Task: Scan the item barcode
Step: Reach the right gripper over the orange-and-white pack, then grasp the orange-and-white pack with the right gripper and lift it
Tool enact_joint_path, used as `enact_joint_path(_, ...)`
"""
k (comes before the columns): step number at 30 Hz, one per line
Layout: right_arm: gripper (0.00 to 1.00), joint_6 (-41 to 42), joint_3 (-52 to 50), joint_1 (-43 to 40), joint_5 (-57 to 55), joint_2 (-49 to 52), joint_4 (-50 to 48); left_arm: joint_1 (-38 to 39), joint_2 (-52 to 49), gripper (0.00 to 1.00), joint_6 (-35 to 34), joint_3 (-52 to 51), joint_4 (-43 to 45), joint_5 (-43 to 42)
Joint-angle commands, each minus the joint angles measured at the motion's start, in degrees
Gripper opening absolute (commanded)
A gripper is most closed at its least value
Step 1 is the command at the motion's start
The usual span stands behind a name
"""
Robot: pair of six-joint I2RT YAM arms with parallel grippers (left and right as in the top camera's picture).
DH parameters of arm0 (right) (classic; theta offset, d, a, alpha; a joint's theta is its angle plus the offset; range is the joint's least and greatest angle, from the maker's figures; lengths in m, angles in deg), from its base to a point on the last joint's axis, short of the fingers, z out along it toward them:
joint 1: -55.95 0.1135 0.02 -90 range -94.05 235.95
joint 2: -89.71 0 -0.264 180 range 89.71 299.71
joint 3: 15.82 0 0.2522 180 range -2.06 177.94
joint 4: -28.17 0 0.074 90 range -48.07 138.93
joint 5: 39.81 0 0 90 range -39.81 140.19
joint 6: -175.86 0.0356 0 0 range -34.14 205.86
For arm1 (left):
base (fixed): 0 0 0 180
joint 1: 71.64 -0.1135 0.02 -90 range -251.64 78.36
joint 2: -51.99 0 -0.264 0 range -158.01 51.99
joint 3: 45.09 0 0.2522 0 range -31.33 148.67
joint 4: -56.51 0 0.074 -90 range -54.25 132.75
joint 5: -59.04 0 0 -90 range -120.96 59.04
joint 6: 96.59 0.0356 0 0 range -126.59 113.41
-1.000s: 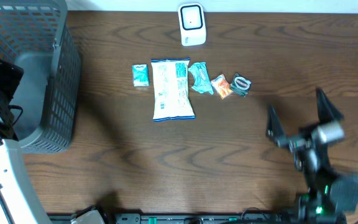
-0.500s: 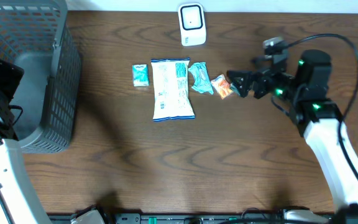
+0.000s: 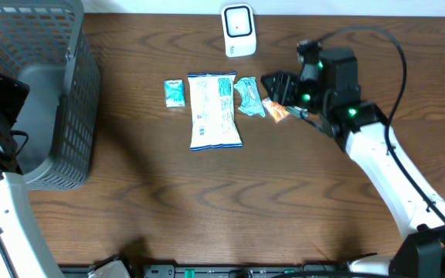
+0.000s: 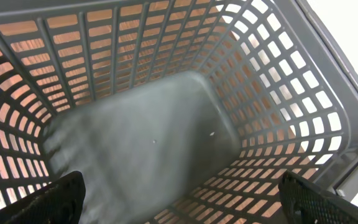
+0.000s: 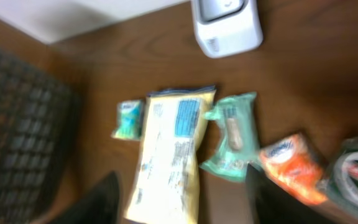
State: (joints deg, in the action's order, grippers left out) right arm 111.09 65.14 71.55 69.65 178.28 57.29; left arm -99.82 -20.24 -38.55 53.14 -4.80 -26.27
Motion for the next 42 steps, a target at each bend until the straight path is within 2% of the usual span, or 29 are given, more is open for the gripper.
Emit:
enact_joint_path(1, 0.36, 0.44, 8.83, 1.38, -14.82, 5.16, 5.95, -0.13, -0.24, 0.98, -0.50, 0.13, 0.00, 0.50)
enact_joint_path(3, 0.24, 0.48, 9.84, 1.20, -16.33, 7.48, 6.86, -0.13, -0.24, 0.98, -0.50, 0.13, 0.00, 0.50)
enact_joint_path(9, 0.10, 2.21, 9.81, 0.15, -16.31, 15.63, 7.41, -0.13, -0.24, 0.98, -0.50, 0.13, 0.00, 0.50)
enact_joint_path(25, 0.01, 2.23, 9.51, -0.28, -18.88, 23.47, 9.79, -0.13, -0.24, 0.98, -0.48, 0.13, 0.00, 0.50)
enact_joint_path(35, 0.01, 2.43, 9.14, -0.28, -19.28, 25.44, 11.69, -0.13, -0.24, 0.98, -0.48, 0.13, 0.00, 0.50)
enact_joint_path(42, 0.01, 2.60, 9.14, -0.42, -29.29, 25.44, 17.46, -0.13, -0.24, 0.98, -0.50, 0.13, 0.00, 0.50)
